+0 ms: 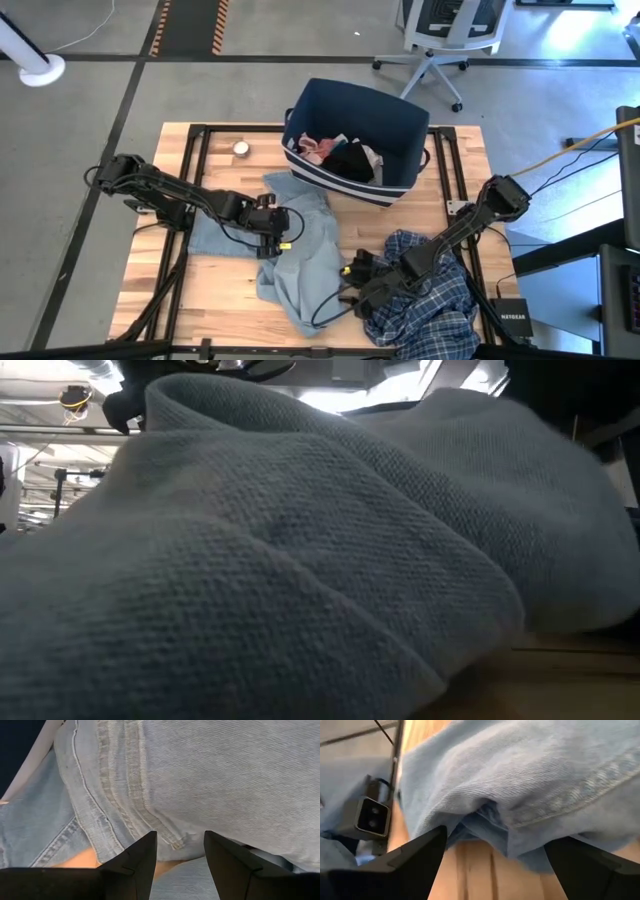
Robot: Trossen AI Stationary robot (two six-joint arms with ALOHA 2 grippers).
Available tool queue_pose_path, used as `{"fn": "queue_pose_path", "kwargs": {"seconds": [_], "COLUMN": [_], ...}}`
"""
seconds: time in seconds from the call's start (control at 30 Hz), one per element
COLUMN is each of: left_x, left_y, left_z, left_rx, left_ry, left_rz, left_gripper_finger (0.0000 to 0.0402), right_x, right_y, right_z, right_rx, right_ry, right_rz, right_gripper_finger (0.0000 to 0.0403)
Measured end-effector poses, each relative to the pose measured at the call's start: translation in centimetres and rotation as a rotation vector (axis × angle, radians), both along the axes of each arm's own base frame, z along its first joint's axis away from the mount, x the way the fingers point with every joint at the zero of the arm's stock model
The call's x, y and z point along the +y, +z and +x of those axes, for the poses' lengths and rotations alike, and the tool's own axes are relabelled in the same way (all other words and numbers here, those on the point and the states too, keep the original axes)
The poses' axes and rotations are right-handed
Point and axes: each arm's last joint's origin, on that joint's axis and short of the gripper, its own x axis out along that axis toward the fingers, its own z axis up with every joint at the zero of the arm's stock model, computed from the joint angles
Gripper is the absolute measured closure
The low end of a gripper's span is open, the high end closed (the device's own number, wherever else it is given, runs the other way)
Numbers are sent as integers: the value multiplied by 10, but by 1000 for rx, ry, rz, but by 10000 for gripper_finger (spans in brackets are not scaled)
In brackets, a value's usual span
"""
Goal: Sort clothes
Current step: Put the light blue pants into the blue laundry organizer
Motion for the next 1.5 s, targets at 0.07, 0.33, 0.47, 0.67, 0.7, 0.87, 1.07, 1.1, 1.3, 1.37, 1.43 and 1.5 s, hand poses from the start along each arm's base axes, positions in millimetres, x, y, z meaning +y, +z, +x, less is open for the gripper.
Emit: {"fn": "queue_pose_path", "kwargs": {"seconds": [0.07, 0.33, 0.47, 0.67, 0.7, 0.87, 1.07, 1.1, 1.3, 1.37, 1.43, 1.5], "left_x": [0, -2, -2, -2, -2, -2, -2, -2, -2, -2, -2, -2], "left_y": [0, 0, 0, 0, 0, 0, 0, 0, 0, 0, 0, 0], "left_z": [0, 0, 0, 0, 0, 0, 0, 0, 1, 1, 1, 1], "left_rx": [0, 5, 6, 5, 5, 5, 4, 4, 2, 2, -1, -3], "left_ry": [0, -22, -23, -31, -32, -33, -32, -31, -30, -29, -29, -29], "left_rz": [0, -42, -45, -41, -40, -40, -41, -41, -42, -43, -43, -43], "left_gripper_finger": [244, 244, 244, 244, 244, 244, 244, 244, 244, 244, 244, 244], "right_x": [1, 4, 6, 9, 9, 7, 7, 8, 13, 14, 13, 13], "right_y": [1, 6, 9, 10, 10, 12, 14, 13, -5, -13, -22, -30], "right_z": [1, 6, 7, 7, 8, 9, 14, 15, 21, 23, 24, 27], "right_rx": [-15, -84, -104, -94, -98, -139, -236, -246, -249, -245, -245, -260], "right_ry": [0, 16, 39, 79, 68, -32, -123, -126, -140, -163, -227, -266], "right_rz": [10, 51, 85, 148, 146, 121, 104, 104, 90, 71, 59, 42], "right_gripper_finger": [51, 52, 51, 51, 52, 52, 52, 52, 52, 52, 52, 52]}}
